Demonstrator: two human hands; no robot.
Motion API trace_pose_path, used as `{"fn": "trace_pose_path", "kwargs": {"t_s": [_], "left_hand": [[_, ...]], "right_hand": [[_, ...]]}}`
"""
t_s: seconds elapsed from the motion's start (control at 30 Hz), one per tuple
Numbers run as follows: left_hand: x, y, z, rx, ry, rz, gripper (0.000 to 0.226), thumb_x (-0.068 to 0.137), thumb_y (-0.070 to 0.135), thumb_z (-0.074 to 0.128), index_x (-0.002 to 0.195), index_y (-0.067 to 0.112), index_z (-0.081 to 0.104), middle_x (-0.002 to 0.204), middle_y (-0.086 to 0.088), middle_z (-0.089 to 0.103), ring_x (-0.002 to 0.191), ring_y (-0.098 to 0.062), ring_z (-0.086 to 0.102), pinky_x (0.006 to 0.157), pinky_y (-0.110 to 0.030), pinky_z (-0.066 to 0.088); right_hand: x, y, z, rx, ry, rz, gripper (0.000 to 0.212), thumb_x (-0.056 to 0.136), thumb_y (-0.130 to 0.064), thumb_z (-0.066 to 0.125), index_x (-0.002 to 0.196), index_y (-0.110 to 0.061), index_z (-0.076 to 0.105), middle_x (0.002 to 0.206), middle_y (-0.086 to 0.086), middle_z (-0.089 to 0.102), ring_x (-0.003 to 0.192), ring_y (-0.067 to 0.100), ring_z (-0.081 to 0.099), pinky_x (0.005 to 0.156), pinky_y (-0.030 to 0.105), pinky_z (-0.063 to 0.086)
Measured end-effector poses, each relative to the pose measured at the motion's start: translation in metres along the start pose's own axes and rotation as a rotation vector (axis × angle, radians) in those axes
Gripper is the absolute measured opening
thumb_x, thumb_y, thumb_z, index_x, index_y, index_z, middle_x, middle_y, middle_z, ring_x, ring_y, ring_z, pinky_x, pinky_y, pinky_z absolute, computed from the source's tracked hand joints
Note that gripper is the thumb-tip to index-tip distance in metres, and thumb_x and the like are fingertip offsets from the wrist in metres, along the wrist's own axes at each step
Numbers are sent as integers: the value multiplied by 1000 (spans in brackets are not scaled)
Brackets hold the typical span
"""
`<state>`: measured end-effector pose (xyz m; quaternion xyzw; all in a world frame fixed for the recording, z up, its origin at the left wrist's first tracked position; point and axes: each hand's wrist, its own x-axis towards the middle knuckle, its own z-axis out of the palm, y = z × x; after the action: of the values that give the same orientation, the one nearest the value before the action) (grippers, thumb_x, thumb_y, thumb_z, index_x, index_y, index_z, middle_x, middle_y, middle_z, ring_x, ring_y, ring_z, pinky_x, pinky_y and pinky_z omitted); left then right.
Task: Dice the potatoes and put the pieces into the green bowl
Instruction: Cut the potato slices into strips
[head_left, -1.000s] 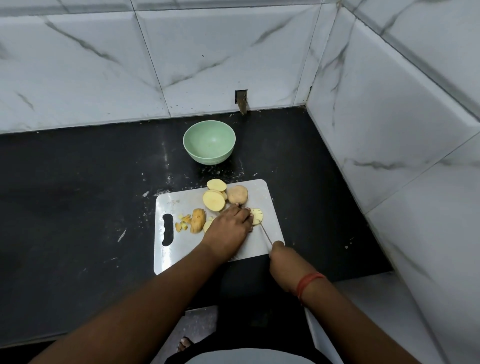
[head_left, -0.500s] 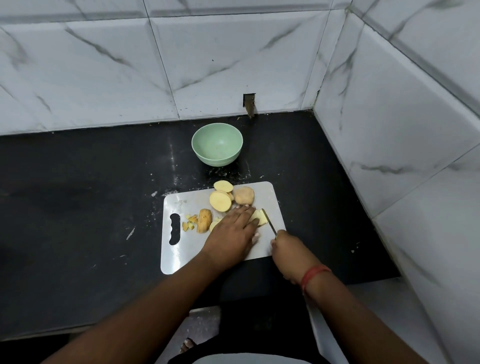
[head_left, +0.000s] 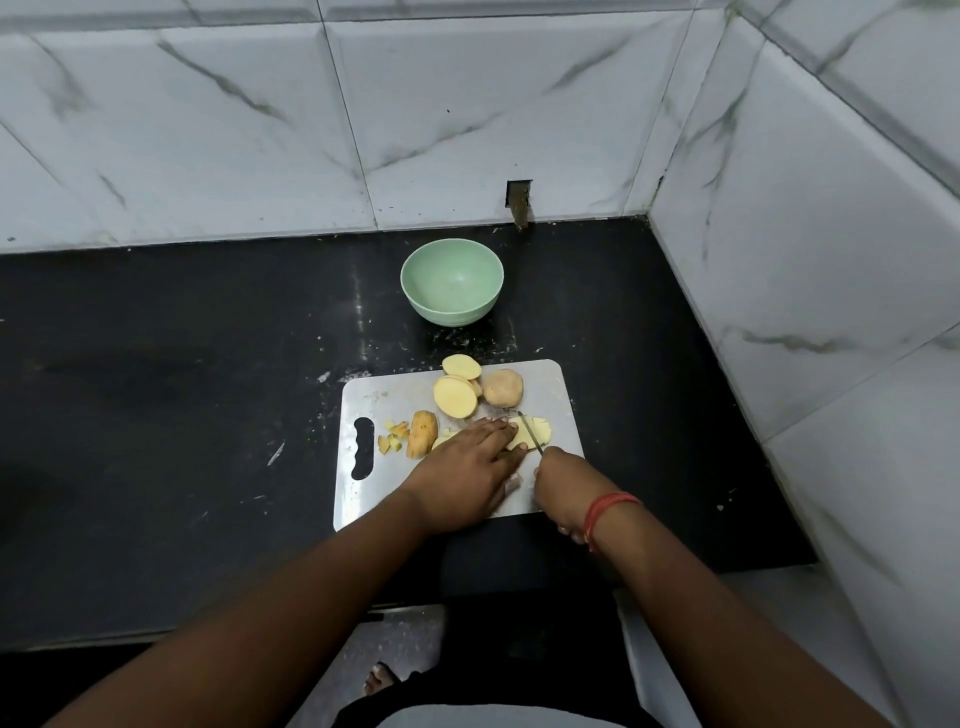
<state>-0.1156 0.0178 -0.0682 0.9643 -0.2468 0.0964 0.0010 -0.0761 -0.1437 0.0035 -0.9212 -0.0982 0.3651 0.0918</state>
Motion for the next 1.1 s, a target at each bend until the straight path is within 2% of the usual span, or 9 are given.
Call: {"fn": "trace_pose_path", "kwargs": {"t_s": [0.13,0.2,0.3,0.37,0.47,0.63,0.73,0.93,1.1], "left_hand": [[1,3,-3,51,-39,2,50,100,46,50,133,13,67,137,-15,62,127,-31,59,112,-39,38],[1,3,-4,52,-58,-4,50,98,47,56,134,13,65,138,-15,61,128,-32,57,113,-40,38],[2,2,-6,41,-93,-11,51,98,47,55,134,13,66,138,-15,61,129,-32,57,112,-40,39],[1,3,-5,14,-115,-16,53,100,47,45,135,12,65,139,-16,60,130,-33,56,113,-42,40],[1,3,-4,-17,-137,-32,57,101,47,37,138,11,62,143,-17,57,133,-33,53,115,-43,37],[-3,3,-4,-68,-130,-49,59,104,49,38,150,12,49,156,-16,43,145,-32,38,121,-38,18],[-5,1,-3,-77,-104,-39,59,104,48,41,151,14,46,156,-17,42,145,-33,39,121,-39,17],[-12,-1,-8,-120,-117,-40,61,104,50,40,153,13,40,162,-17,30,150,-31,29,125,-39,10],[-16,-1,-8,-125,-135,-42,64,104,52,35,151,9,42,159,-16,37,148,-30,32,124,-36,10]], "right_hand": [[-4,0,6,-2,-61,86,21,96,-5,51,113,-10,41,86,10,53,64,21,46,44,27,31],[-9,6,12,45,-29,78,18,98,-6,45,115,-7,43,107,16,62,71,24,56,49,29,37],[-16,18,23,67,20,60,20,99,-9,40,118,-4,45,114,17,62,92,28,63,64,29,40],[-17,24,28,72,25,46,21,97,-5,39,117,-2,45,110,18,61,80,24,60,62,28,37],[-24,31,34,24,44,18,14,98,-6,39,111,-4,43,86,9,55,63,15,47,49,24,29],[-37,45,41,81,37,-17,14,102,-16,38,110,-6,45,107,16,60,96,30,61,70,29,40],[-44,43,35,148,120,-23,15,105,-23,38,98,-10,42,93,11,61,82,24,60,67,28,41],[-30,15,9,101,123,-47,17,103,-13,37,112,-4,47,107,16,63,97,31,64,67,30,44],[-14,0,4,75,63,-1,20,99,-8,43,119,-5,45,82,5,51,89,29,65,55,30,45]]}}
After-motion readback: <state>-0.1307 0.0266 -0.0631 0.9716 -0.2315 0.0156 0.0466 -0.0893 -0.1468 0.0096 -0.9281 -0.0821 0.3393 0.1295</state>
